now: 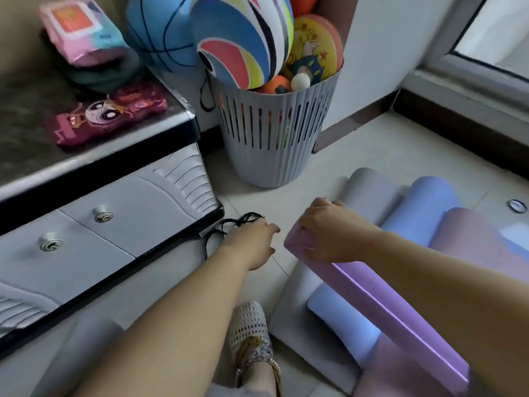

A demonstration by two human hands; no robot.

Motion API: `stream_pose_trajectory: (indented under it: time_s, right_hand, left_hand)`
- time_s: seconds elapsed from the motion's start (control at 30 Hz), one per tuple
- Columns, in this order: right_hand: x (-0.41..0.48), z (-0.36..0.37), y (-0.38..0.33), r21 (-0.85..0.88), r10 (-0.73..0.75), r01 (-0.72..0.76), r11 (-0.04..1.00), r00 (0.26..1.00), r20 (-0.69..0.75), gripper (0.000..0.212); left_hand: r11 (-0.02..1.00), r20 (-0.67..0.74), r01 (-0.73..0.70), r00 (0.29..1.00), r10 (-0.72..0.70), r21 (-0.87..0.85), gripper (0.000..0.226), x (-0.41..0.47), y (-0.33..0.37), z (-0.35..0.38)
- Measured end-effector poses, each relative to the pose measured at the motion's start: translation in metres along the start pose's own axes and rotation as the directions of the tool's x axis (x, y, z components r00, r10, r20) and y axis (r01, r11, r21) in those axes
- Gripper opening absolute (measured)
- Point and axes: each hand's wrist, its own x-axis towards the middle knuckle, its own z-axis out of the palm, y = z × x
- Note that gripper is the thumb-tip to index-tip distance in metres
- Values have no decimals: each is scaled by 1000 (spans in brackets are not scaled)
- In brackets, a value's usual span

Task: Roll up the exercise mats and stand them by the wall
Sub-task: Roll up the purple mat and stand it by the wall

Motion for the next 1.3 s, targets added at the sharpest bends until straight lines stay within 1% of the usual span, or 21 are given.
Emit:
stream_pose_trajectory:
  time_s: [0.07,0.13,0.2,0.33,0.43,0.53,0.6,0.67,0.73,0.83,0.87,0.9,0.93,1.0,1.03,1.1,1.2,1.23,1.3]
  right_hand:
    - [26,17,8,-3,7,-7,1000,998,55,39]
    - [51,38,16,11,16,-17,1000,995,101,39]
    - [64,51,19,19,-3,1,1000,993,118,40]
    - [88,77,25,44,-49,44,998,991,122,42]
    - [96,89,29,72,-59,51,996,991,116,42]
    - [100,96,31,95,-66,55,994,991,114,42]
    - [99,96,32,102,-62,50,994,991,122,43]
    - [97,91,33,94,-60,49,994,992,114,42]
    - [90,83,31,94,-52,42,995,993,105,41]
    - [67,65,26,96,-45,38,995,996,72,44]
    - [56,56,25,89,-43,37,995,997,64,47]
    - [44,46,25,85,-41,37,996,998,54,49]
    - [33,35,26,82,-33,30,996,998,44,49]
    - [5,6,28,61,3,-3,998,1000,-1,49]
    - [-12,-10,29,54,25,-24,998,999,-29,48]
    - [-46,-38,31,52,89,-85,995,993,-80,46]
    - [-112,-75,34,44,198,-193,980,968,-155,51]
    - [-129,-84,35,46,231,-227,973,957,-174,49]
    - [-180,-103,32,76,303,-293,953,927,-220,42]
  left_hand:
    - [994,76,109,991,-110,14,37,23,-21,27]
    - [984,165,179,970,-181,29,41,45,-40,58]
    - [978,213,206,954,-210,41,47,60,-55,81]
    - [969,222,244,944,-246,34,41,96,-87,115]
    - [965,248,259,933,-261,43,38,119,-99,132]
    - [963,298,259,916,-268,69,42,133,-102,147]
    - [964,267,260,926,-267,60,42,135,-103,150]
    - [975,192,219,956,-224,48,37,134,-101,147]
    - [985,139,172,976,-170,-5,30,129,-93,133]
    - [986,129,136,984,-123,-97,16,120,-73,87]
    - [982,112,135,986,-121,-129,15,118,-64,68]
    - [984,107,102,990,-87,-145,1,112,-54,45]
    - [982,66,73,996,-63,-173,15,108,-45,26]
    - [971,3,-3,1000,4,-238,18,88,-22,-19]
    - [963,-24,-31,999,25,-269,34,76,-8,-42]
    - [943,-72,-112,993,94,-315,28,47,23,-81]
    - [896,-144,-238,970,197,-375,29,-8,80,-125]
    - [878,-180,-272,960,217,-393,29,-24,95,-134]
    - [839,-298,-355,923,244,-413,28,-60,133,-148]
